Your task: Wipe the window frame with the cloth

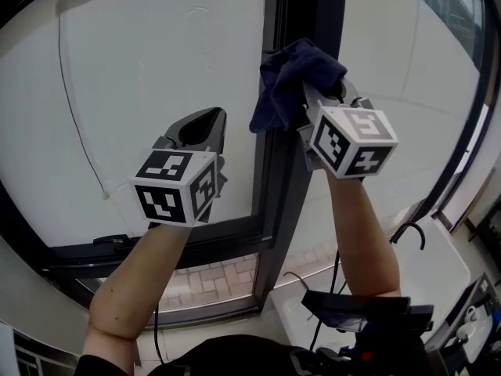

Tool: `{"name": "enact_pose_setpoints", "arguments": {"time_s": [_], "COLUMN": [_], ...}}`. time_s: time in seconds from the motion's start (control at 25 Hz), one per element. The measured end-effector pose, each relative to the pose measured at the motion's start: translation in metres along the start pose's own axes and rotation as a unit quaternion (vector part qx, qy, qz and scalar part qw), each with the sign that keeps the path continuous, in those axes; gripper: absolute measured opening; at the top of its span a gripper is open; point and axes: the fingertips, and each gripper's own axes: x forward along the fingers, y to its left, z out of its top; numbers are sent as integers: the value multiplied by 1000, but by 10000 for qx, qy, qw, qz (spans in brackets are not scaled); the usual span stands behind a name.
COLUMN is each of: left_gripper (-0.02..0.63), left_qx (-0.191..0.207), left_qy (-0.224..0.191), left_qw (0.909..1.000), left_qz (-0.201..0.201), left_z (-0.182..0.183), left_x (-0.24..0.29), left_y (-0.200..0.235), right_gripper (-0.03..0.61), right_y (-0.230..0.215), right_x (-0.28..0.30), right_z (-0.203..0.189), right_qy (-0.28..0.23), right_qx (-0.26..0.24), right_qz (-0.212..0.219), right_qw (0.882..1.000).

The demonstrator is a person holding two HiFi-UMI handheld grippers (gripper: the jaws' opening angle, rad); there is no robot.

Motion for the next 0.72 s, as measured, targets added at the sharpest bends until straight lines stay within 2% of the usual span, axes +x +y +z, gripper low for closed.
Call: {"name": "enact_pose_setpoints", "arguments": {"time_s": [0.2,0.44,0.72], "left_gripper": [-6,-6,-6], "left_qx": [36,-101,-265], "left_qy": [13,-30,153], "left_qw": [10000,9999,9995], "left_qz": [-15,-44,-40], "left_z": [-8,-21,-47], "left_x": [-3,-12,-17], "left_y": [-4,-14,-17], "right_gripper": [51,51,51], "right_y": [6,14,22], "right_x": [-12,-28,-42], "right_z": [-22,-51,-76], "right_qy": [206,431,598], "right_qx": [-43,-199,-69], "right_qz": [24,106,104], "right_qw": [9998,9988,9981]}}
